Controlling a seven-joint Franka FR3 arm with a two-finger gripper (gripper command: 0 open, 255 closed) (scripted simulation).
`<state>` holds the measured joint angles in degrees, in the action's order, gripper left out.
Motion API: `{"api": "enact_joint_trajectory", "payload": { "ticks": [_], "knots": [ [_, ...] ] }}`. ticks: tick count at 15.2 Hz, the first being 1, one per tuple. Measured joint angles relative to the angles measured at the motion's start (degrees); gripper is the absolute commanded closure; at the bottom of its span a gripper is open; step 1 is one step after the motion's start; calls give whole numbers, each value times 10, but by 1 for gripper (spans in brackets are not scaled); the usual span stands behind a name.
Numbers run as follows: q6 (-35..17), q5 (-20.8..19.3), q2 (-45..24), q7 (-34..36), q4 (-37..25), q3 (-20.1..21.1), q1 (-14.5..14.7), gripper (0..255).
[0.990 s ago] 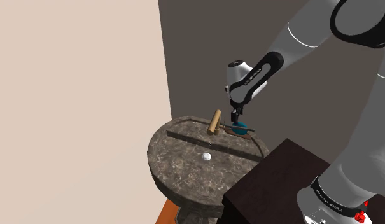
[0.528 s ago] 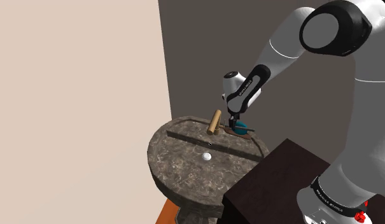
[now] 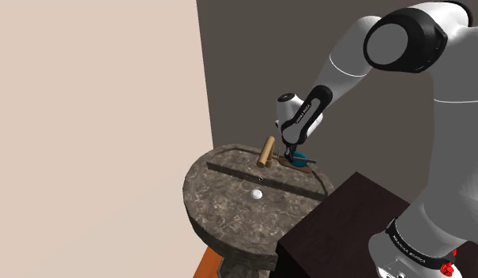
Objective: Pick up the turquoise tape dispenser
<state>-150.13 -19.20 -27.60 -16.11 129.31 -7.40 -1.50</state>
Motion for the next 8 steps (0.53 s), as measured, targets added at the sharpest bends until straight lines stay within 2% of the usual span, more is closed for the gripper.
{"api": "enact_joint_trajectory", "payload": {
  "ticks": [8],
  "knots": [
    [3, 1, 3, -1, 0, 0, 0, 255]
  ]
}}
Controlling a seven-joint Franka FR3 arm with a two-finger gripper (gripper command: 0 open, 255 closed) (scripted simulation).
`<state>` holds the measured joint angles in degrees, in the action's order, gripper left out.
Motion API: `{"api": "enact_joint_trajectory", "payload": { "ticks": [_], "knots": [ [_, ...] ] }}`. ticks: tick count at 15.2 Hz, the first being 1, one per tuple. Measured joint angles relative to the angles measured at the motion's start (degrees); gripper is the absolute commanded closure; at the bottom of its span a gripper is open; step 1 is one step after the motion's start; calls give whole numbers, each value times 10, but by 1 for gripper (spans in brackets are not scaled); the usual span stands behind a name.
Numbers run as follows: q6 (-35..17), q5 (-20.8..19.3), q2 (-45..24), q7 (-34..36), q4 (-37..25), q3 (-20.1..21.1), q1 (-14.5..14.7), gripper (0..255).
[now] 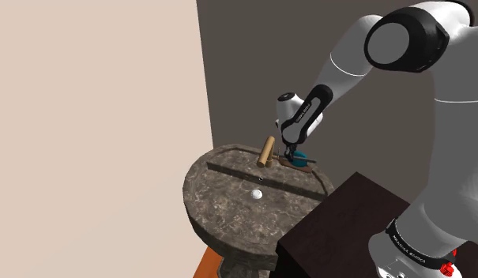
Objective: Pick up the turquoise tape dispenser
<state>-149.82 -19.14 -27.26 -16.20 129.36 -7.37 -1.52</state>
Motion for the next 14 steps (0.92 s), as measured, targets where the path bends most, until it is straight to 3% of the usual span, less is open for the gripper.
{"api": "enact_joint_trajectory", "payload": {
  "ticks": [14],
  "knots": [
    [83, 15, 101, -27, 16, 6, -3, 255]
  ]
}}
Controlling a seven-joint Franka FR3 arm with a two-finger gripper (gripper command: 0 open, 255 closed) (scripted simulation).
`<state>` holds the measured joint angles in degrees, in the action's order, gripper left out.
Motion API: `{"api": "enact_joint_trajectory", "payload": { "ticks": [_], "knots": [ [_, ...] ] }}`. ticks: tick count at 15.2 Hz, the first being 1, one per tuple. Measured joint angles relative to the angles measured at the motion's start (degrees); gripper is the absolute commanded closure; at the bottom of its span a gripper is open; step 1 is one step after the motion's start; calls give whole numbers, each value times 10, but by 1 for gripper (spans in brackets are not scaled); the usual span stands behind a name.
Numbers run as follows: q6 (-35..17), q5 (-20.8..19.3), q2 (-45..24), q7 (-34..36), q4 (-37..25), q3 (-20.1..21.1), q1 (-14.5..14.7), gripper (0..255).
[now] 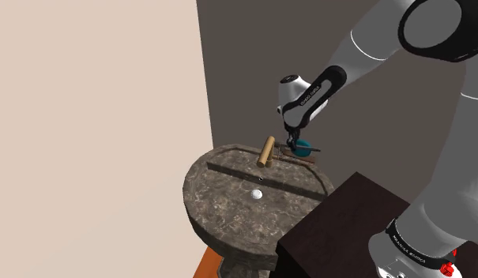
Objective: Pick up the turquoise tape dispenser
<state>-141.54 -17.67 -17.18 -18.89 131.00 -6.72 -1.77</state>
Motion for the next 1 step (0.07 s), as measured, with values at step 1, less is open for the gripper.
{"api": "enact_joint_trajectory", "payload": {
  "ticks": [1],
  "knots": [
    [4, 1, 4, -2, -1, 0, 0, 255]
  ]
}}
